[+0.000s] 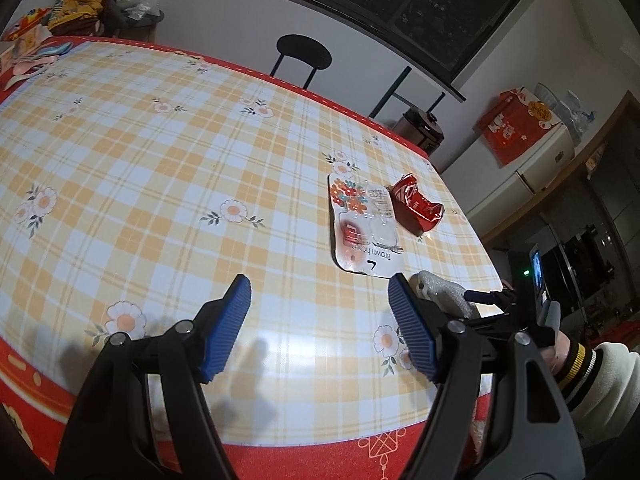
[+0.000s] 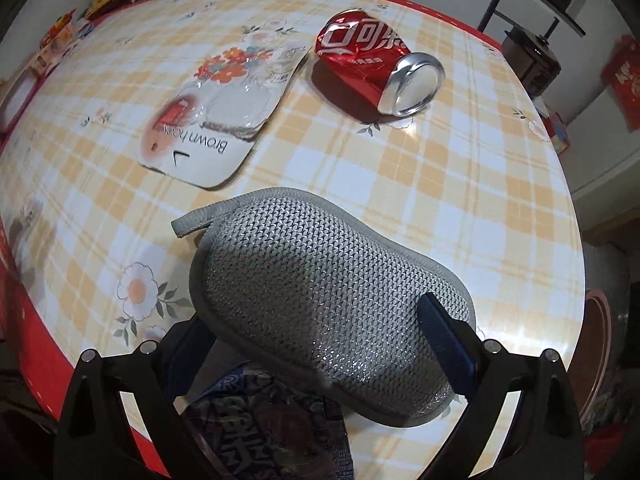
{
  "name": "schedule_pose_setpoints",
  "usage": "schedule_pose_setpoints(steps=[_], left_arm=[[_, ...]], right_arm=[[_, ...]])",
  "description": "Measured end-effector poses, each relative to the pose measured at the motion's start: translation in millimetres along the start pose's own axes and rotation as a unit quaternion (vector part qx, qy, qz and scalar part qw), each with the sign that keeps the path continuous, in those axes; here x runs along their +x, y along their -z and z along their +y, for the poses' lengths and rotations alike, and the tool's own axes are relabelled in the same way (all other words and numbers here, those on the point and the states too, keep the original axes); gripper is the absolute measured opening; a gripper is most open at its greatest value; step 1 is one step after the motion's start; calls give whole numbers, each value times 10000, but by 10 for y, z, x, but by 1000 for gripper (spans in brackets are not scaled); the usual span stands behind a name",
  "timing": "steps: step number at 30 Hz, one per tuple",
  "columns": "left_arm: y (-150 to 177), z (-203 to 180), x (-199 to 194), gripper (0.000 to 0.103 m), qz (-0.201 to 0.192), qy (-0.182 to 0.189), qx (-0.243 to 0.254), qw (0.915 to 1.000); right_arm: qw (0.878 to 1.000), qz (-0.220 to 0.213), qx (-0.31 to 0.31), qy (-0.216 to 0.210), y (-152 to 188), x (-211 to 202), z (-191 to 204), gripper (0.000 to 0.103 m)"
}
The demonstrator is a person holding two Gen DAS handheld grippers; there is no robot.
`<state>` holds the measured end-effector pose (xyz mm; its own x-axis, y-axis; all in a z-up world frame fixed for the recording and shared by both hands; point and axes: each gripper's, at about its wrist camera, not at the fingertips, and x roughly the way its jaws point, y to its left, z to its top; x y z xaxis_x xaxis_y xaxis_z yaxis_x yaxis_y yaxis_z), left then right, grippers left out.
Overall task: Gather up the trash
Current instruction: 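Grasp the grey mesh sponge with the right gripper and lift it, then grasp the blue snack wrapper with the left gripper and lift it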
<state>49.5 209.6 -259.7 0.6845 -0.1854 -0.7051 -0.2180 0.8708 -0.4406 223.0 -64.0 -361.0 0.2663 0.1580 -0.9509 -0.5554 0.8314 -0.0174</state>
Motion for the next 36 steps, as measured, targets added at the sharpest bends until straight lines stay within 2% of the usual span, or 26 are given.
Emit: schedule_pose_setpoints(steps=[1, 8, 12, 15, 24, 30, 36], left_arm=[[-9, -13, 24, 72, 27, 32, 19, 10000], [-14, -160, 188, 72, 210, 222, 174, 9994], [11, -306, 289, 72, 327, 328, 289, 9985], [50, -448, 370, 72, 433, 409, 365, 9976], [228, -881, 585, 72, 797, 676, 542, 9930], [454, -1169, 862, 71, 1332, 871, 527, 9859], [705, -1369, 1145, 66, 1872, 946, 367, 9771]], right_arm=[[10000, -42, 53, -59, -4, -33, -16, 87], [9969, -536, 328, -464, -13, -385, -115, 54], [9932, -904, 500, -529, 2, -618, -236, 40], [9892, -1172, 661, -584, 44, -811, -369, 33], [9753, -1722, 1214, -661, 260, -1194, -818, 22], [9654, -1857, 1564, -953, 512, -1297, -1087, 20], [9617, -1901, 1632, -1113, 697, -1326, -1195, 19]])
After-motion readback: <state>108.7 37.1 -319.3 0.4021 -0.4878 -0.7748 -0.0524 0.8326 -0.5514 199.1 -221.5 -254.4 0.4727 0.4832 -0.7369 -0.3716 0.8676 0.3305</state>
